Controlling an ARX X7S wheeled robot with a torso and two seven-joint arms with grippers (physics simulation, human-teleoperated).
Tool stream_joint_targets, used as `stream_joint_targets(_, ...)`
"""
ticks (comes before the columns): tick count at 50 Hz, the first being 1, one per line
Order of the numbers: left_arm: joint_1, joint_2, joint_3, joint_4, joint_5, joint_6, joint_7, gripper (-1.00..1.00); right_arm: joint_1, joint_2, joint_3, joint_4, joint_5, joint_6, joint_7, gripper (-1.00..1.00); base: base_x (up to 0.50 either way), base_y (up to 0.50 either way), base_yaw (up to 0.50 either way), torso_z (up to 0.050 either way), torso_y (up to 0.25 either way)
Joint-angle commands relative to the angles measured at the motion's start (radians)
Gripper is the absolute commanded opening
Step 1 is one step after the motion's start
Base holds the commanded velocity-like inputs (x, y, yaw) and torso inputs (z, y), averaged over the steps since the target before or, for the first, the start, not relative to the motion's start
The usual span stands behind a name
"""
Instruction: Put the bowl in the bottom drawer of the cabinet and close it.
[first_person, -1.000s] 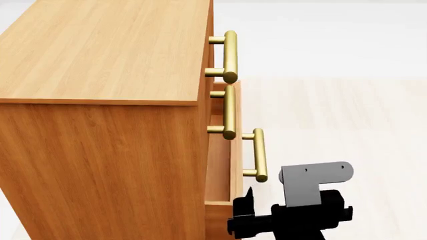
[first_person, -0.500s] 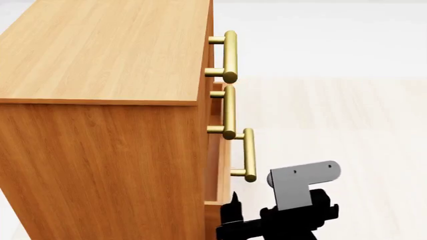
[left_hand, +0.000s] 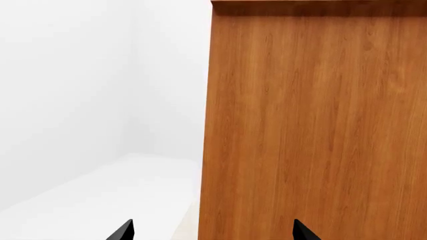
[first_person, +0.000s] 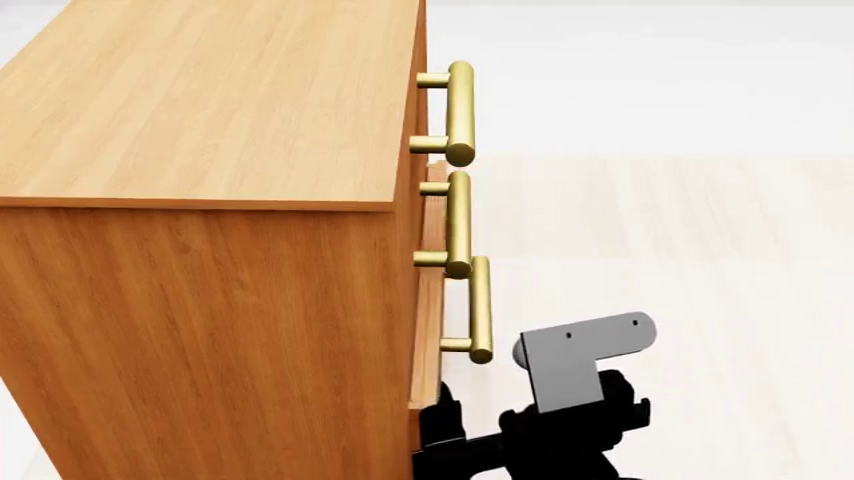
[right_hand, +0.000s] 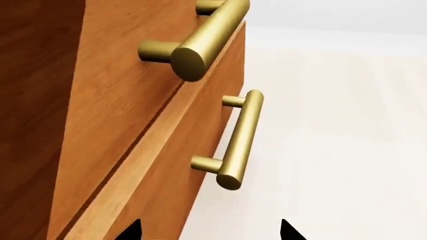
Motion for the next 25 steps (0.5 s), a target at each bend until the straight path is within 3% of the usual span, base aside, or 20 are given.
stream_joint_targets(1, 0.000, -0.001, 0.000, 0.000, 0.000, 0.001, -0.001, 1.00, 0.016, -0.008, -0.022, 0.016, 0.034, -0.006, -0.024, 1.00, 0.00, 0.00, 0.00, 0.000, 0.000)
stream_joint_targets(25, 0.000, -0.001, 0.001, -0.003, -0.003, 0.005, -0.004, 1.00, 0.053, 0.014, -0.007, 0.051, 0.143, 0.056, -0.131, 1.00, 0.00, 0.00, 0.00, 0.000, 0.000)
